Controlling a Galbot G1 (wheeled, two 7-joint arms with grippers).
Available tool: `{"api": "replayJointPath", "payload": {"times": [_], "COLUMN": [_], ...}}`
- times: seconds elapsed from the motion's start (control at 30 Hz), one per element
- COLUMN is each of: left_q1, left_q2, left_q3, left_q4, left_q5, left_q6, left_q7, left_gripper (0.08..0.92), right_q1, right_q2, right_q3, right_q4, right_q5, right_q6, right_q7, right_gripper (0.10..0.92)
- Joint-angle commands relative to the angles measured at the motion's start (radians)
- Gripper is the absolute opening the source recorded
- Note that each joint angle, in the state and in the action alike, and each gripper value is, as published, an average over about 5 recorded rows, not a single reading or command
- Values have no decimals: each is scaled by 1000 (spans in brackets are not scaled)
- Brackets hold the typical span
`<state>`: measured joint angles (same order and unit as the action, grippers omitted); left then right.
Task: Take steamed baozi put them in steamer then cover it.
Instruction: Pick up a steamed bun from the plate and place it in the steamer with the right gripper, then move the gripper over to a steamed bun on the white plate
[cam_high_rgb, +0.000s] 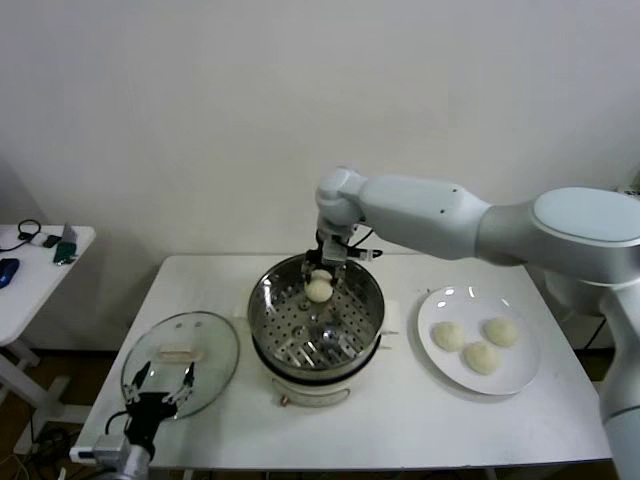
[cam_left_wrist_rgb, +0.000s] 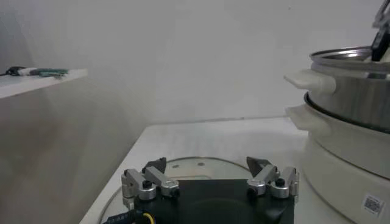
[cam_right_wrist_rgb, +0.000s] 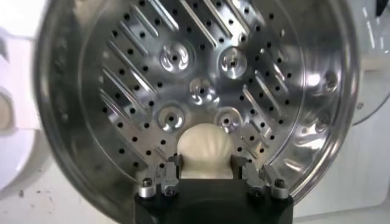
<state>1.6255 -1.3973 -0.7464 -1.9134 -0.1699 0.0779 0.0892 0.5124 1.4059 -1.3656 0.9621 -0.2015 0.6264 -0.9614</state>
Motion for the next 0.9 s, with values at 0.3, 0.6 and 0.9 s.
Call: {"api": "replayJointPath", "payload": {"times": [0.3,0.6,0.9], "left_q1": [3,3,-6], "left_q2": [-3,1,-7], "left_q3": [7,20,24], "left_q4": [-8,-18,-18], "left_q5": [18,32,29], "left_q6": [3,1,-2], "left_q7": [3,8,8], "left_gripper": [823,823,823], "right_q1": [235,621,523], "right_q2": [-45,-449,-778], "right_q3": [-90,-514,-672], "right_q4": [8,234,502], "right_q5": [555,1082,851], "right_q6": [-57,-554,-921], "right_q7": [-150,-263,58], "right_gripper": [816,823,823]}}
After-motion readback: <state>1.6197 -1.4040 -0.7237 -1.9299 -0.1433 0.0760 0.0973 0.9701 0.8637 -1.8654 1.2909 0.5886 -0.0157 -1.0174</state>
